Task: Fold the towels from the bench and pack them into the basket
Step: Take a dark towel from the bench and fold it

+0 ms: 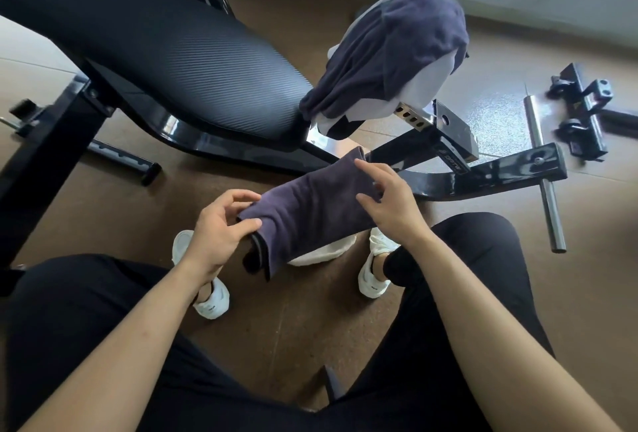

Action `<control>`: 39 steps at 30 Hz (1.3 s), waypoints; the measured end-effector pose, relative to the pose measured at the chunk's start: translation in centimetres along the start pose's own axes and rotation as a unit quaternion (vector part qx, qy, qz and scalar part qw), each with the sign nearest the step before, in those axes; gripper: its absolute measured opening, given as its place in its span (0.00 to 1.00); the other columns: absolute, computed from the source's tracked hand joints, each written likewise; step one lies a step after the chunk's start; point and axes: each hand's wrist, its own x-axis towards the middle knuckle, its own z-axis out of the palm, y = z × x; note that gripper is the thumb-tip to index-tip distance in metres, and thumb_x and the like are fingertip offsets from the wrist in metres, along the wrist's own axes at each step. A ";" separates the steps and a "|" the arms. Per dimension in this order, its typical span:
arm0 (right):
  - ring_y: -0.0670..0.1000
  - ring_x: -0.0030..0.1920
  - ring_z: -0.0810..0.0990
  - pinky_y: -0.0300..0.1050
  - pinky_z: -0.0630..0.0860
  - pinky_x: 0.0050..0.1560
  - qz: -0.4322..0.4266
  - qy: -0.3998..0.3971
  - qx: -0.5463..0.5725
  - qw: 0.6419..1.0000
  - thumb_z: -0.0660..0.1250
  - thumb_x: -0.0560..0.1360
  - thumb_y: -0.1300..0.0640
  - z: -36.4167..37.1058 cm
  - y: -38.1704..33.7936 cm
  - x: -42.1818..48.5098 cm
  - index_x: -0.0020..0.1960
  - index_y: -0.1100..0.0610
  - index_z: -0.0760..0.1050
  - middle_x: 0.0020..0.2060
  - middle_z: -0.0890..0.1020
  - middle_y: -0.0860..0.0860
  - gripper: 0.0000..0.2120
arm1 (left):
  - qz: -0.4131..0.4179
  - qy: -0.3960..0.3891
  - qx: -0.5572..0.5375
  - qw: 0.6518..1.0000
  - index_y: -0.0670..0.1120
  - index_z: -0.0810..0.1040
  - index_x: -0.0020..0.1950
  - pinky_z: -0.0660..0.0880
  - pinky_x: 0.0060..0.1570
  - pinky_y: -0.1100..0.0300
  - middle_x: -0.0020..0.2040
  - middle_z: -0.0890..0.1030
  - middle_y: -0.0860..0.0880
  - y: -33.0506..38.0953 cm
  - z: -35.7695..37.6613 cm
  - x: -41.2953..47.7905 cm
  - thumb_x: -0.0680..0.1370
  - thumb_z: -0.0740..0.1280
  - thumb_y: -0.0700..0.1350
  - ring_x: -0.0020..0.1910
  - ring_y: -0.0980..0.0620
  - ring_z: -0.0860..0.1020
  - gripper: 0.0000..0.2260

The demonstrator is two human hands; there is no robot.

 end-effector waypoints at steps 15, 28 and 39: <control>0.47 0.63 0.78 0.41 0.81 0.58 -0.135 -0.130 0.032 0.982 0.72 0.76 0.65 6.7 -4.1 -2.8 0.72 0.54 0.75 0.66 0.77 0.49 0.25 | -0.049 -0.007 -0.153 0.987 0.50 0.82 0.64 0.79 0.63 0.43 0.62 0.84 0.49 0.5 2.2 -0.8 0.78 0.71 0.34 0.63 0.48 0.82 0.18; 0.43 0.55 0.80 0.41 0.82 0.52 -0.058 -0.044 0.108 0.991 0.79 0.71 0.53 7.0 -5.4 -2.7 0.60 0.50 0.73 0.53 0.80 0.43 0.22 | -0.046 -0.043 -0.173 0.983 0.45 0.77 0.68 0.82 0.57 0.51 0.63 0.83 0.43 1.2 2.7 -1.4 0.79 0.61 0.25 0.62 0.47 0.82 0.22; 0.45 0.54 0.83 0.43 0.83 0.51 -0.052 -0.069 0.168 0.982 0.81 0.70 0.56 7.2 -5.6 -2.6 0.62 0.51 0.73 0.53 0.81 0.46 0.26 | 0.030 0.031 -0.057 0.997 0.51 0.83 0.59 0.81 0.57 0.40 0.55 0.85 0.51 0.7 2.1 -0.8 0.74 0.77 0.41 0.58 0.47 0.83 0.15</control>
